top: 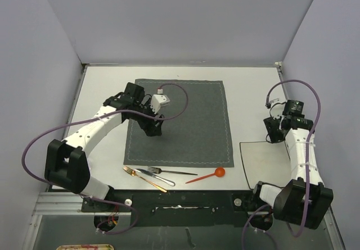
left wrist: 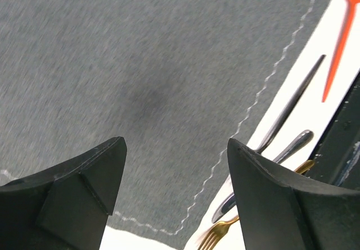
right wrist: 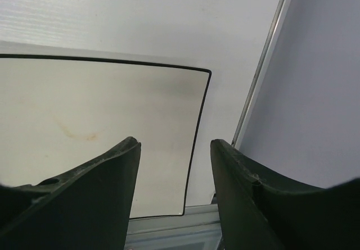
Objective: Set the dinner table for one person
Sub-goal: Pick up the plate at the center of the board.
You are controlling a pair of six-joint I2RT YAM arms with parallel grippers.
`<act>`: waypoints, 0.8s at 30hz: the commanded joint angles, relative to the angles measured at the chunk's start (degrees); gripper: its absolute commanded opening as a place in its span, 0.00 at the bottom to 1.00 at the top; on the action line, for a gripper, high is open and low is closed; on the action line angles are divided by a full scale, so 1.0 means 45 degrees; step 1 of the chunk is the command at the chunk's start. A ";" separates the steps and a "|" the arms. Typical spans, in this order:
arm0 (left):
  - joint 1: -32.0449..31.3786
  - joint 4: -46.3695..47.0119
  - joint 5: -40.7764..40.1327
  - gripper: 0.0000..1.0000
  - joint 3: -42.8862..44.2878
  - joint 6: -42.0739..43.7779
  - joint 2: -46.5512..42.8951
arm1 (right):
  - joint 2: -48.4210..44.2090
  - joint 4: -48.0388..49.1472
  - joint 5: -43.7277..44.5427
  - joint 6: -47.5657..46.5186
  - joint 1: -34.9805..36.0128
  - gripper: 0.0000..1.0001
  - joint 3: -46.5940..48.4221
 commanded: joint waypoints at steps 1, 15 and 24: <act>-0.1388 0.0444 -0.0055 0.72 0.1100 -0.0816 0.0464 | -0.0207 -0.0020 -0.1619 -0.0855 -0.0883 0.53 -0.0142; -0.3582 0.2280 0.3883 0.71 0.4297 -0.4014 0.4533 | 0.1178 -0.1092 -0.6392 -0.3758 -0.5686 0.49 0.0715; -0.5143 0.5265 0.3706 0.69 0.5268 -0.6480 0.5973 | 0.1270 -0.1703 -0.7990 -0.4369 -0.7037 0.47 0.1095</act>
